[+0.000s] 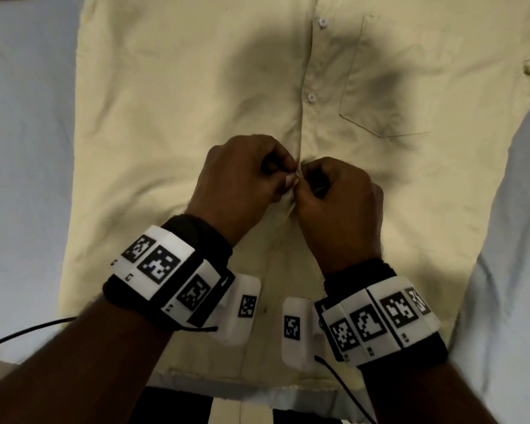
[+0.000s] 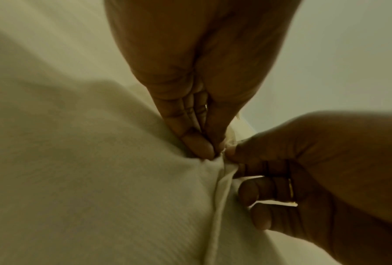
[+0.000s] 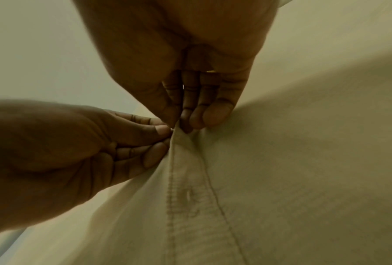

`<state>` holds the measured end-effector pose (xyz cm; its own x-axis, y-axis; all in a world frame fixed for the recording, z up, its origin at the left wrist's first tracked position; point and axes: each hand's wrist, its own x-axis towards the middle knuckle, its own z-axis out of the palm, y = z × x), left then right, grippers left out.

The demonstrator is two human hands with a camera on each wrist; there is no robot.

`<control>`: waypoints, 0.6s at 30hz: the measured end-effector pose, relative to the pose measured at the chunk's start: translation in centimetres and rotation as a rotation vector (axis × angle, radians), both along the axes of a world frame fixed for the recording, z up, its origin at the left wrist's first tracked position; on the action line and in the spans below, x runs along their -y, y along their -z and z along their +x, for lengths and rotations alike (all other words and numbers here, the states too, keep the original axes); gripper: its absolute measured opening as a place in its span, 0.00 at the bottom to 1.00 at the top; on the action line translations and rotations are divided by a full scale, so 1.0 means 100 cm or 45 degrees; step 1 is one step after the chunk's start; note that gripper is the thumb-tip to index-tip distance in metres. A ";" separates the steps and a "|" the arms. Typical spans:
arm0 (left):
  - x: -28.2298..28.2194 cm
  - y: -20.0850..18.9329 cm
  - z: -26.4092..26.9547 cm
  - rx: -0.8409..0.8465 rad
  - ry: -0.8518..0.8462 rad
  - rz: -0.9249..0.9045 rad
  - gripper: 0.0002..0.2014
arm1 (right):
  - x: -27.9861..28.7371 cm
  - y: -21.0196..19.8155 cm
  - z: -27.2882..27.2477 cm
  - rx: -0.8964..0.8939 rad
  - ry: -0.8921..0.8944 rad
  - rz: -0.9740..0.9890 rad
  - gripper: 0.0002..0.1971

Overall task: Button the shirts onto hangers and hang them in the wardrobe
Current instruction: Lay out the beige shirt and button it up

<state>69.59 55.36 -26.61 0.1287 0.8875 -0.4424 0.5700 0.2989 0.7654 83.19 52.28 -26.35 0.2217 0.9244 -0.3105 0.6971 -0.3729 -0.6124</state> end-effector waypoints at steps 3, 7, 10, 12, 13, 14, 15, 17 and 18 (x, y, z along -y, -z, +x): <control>0.000 0.001 0.001 0.012 -0.033 -0.023 0.04 | 0.000 0.001 0.000 0.021 -0.048 0.063 0.06; -0.002 -0.002 0.002 0.020 -0.059 -0.015 0.04 | 0.002 0.001 0.001 0.038 -0.155 0.143 0.08; -0.002 -0.004 0.000 0.031 -0.050 -0.017 0.09 | 0.001 0.002 0.005 -0.014 -0.187 0.161 0.09; -0.003 -0.001 0.000 0.022 -0.066 -0.013 0.06 | -0.002 0.003 0.010 -0.069 -0.166 0.137 0.08; -0.003 0.000 0.000 0.000 -0.068 -0.010 0.04 | -0.004 0.003 0.012 -0.107 -0.147 0.118 0.07; -0.003 0.001 0.000 -0.026 -0.062 -0.006 0.02 | -0.005 0.003 0.013 -0.151 -0.123 0.090 0.07; -0.003 0.002 0.000 -0.041 -0.054 -0.007 0.01 | -0.007 0.003 0.014 -0.194 -0.098 0.057 0.06; -0.004 0.002 0.000 -0.032 -0.052 -0.015 0.01 | -0.009 0.005 0.014 -0.237 -0.067 -0.008 0.07; -0.004 0.001 0.000 -0.020 -0.047 -0.014 0.02 | -0.011 0.007 0.014 -0.232 -0.066 -0.031 0.08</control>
<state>69.63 55.76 -26.75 0.0892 0.8865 -0.4540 0.5702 0.3283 0.7531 84.57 53.34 -27.01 0.1121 0.9249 -0.3633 0.5942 -0.3555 -0.7215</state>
